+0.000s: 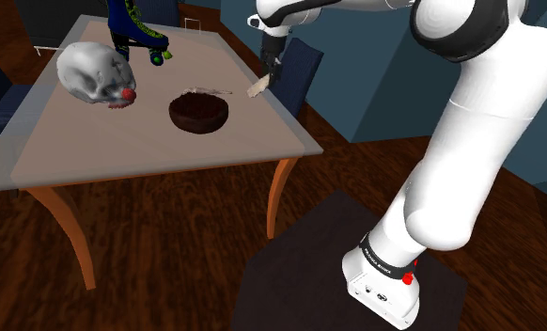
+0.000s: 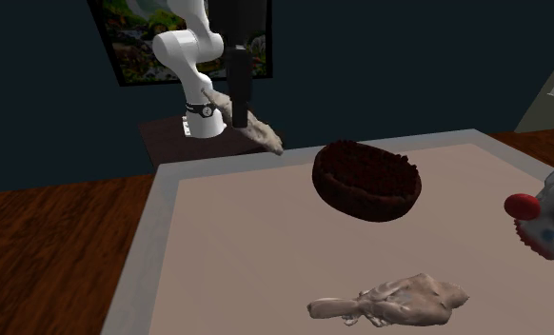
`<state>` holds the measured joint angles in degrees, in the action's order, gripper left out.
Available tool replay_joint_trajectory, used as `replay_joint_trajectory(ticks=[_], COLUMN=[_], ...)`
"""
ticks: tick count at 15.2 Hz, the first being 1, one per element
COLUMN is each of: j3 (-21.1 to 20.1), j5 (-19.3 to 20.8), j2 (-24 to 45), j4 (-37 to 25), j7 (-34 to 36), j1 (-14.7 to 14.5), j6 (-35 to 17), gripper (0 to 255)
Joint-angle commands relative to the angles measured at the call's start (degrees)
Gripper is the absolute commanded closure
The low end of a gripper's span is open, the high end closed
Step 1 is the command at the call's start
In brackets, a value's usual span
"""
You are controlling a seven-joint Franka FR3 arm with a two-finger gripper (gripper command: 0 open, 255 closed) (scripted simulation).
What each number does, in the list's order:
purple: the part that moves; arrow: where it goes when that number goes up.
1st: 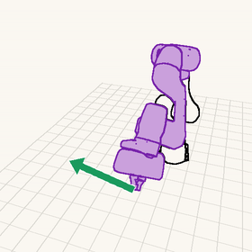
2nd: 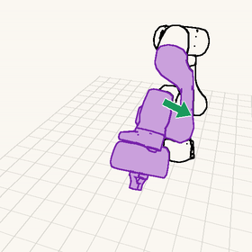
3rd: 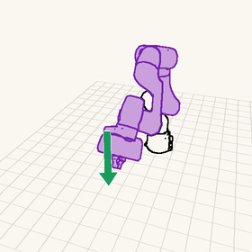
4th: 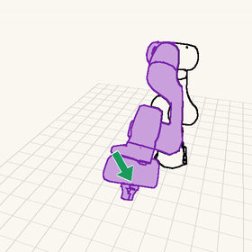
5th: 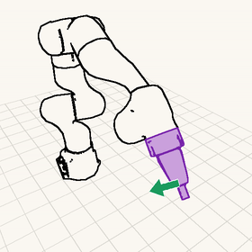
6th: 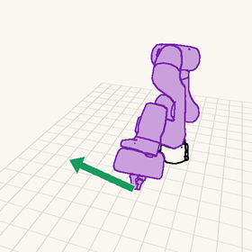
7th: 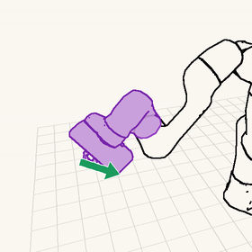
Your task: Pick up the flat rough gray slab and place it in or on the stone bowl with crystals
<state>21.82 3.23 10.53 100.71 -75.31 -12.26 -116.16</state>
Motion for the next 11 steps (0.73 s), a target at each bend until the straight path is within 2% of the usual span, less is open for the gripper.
replay_joint_trajectory(ticks=[1,6,11], j3=[-1.0,-3.0,-4.8], j5=[-0.3,-1.4,-2.6], j2=[1.9,7.5,14.7], j4=[-2.5,-10.5,-21.3], j7=[2.2,6.6,10.7], j1=[-1.2,-3.6,-5.6], j6=[1.0,4.0,8.3], gripper=[255,255,255])
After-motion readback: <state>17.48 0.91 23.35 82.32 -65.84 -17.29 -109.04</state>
